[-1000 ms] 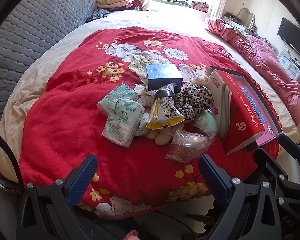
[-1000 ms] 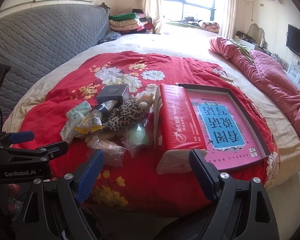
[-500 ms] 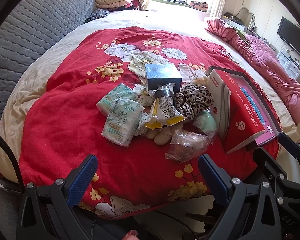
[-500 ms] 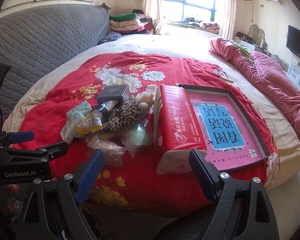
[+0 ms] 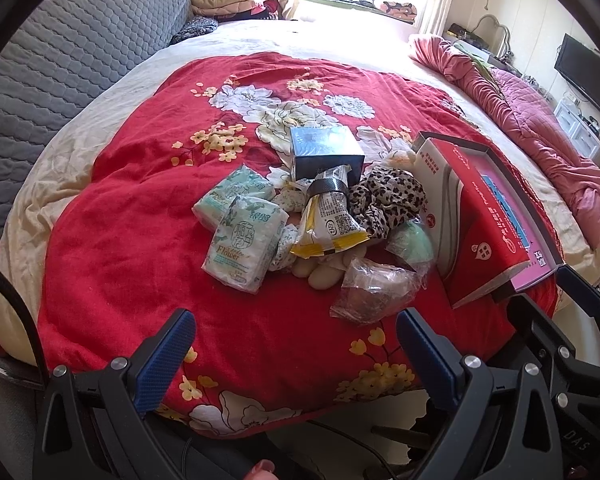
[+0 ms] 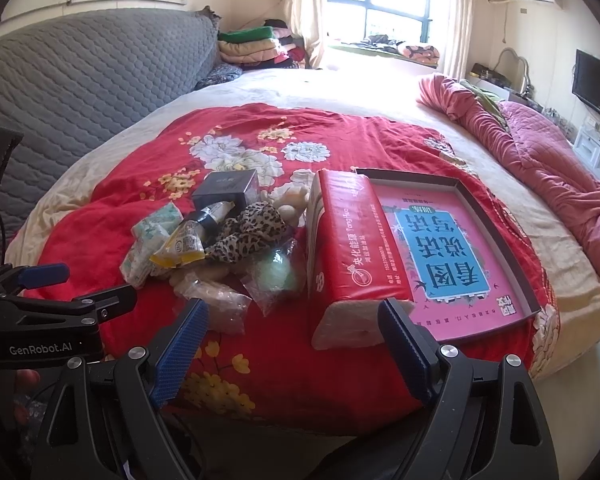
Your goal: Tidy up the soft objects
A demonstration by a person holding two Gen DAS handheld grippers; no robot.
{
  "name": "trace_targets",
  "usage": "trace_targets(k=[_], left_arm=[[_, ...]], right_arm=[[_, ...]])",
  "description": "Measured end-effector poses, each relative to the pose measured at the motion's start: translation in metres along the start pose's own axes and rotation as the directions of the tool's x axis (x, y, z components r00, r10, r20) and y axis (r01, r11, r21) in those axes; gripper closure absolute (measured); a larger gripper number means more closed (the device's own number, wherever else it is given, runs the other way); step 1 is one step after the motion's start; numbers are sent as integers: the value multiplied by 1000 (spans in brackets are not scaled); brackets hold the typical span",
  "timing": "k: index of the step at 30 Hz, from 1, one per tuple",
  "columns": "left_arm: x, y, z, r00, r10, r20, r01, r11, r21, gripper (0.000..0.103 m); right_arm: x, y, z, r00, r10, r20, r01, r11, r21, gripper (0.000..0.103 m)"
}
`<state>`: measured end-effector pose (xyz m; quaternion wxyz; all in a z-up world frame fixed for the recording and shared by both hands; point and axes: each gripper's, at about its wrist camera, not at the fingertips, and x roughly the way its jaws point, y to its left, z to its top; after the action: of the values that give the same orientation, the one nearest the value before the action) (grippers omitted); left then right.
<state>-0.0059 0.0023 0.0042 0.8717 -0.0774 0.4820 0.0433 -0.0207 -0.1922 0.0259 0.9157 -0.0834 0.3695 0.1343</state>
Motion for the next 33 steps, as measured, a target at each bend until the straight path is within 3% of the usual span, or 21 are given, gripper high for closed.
trace_targets(k=[18,24,33], left_arm=[[11,8,-3,999,-17,-28,17,999,-31,2],[22,24,-2,999,-27,-47,23,997,-80,2],[48,65,7,996,-20,-84,6,985,-173,2]], right_arm=[[10,9,0,1000,25,2,-25,999,-40,16],[21,25,-1,998,65,-5,-65,990,-124,16],[55,43,-3,989,123,-83,-139,964,-228,16]])
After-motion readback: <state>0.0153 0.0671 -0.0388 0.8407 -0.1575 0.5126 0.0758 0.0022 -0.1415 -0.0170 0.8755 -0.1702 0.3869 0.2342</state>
